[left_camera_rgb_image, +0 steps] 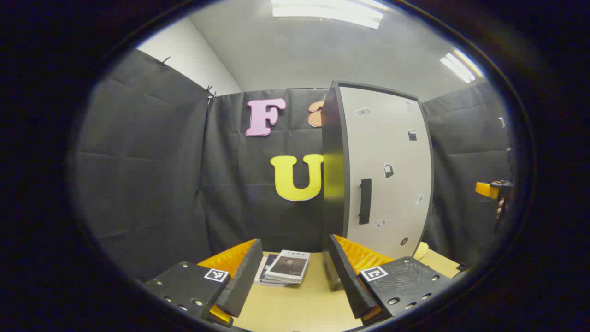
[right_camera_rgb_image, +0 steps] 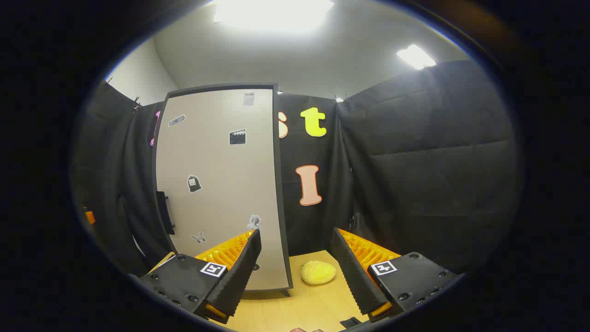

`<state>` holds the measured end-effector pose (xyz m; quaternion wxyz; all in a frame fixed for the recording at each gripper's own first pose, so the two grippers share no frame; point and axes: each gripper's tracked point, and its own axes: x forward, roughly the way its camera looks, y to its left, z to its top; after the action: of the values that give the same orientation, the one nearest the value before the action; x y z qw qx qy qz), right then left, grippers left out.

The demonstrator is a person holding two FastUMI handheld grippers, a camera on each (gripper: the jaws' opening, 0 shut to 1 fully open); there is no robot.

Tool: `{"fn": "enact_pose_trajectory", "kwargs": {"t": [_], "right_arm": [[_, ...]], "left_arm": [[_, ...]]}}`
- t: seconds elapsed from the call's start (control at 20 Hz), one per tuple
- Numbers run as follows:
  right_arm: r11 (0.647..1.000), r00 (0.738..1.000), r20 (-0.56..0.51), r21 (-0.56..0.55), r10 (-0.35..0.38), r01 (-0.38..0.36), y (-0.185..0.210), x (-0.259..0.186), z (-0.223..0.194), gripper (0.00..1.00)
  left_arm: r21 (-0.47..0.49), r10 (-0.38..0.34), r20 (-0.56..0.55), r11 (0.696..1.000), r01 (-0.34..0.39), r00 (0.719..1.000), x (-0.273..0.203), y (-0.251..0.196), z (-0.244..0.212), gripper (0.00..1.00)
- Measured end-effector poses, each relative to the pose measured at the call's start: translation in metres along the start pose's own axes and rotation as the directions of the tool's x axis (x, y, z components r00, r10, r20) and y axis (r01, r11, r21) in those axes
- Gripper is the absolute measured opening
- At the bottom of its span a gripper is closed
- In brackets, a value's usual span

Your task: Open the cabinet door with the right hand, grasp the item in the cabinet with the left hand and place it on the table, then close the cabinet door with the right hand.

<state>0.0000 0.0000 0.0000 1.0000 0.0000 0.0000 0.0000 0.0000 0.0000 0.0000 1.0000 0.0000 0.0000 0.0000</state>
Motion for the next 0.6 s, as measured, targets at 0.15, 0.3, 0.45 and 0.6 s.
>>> {"fn": "enact_pose_trajectory", "kwargs": {"t": [0.15, 0.3, 0.45, 0.6], "right_arm": [[1.000, 0.999, -0.027, -0.002, 0.024, -0.025, 0.011, 0.001, -0.008, 0.98], [0.999, 0.998, -0.044, -0.024, 0.035, -0.036, 0.016, 0.001, -0.015, 0.98], [0.999, 0.998, -0.047, -0.039, 0.035, -0.036, 0.018, 0.003, -0.015, 0.98], [0.999, 0.998, -0.046, -0.032, 0.036, -0.038, 0.022, 0.006, -0.016, 0.98]], "left_arm": [[-0.010, -0.005, -0.006, 1.000, 0.005, 1.000, 0.001, 0.001, -0.006, 0.88], [-0.023, 0.004, -0.030, 1.000, -0.005, 1.000, 0.003, 0.002, -0.017, 0.87], [-0.042, 0.014, -0.041, 0.999, -0.016, 0.999, 0.004, 0.002, -0.022, 0.88], [-0.048, 0.030, -0.050, 0.998, -0.032, 0.998, 0.010, 0.007, -0.026, 0.88]]}}
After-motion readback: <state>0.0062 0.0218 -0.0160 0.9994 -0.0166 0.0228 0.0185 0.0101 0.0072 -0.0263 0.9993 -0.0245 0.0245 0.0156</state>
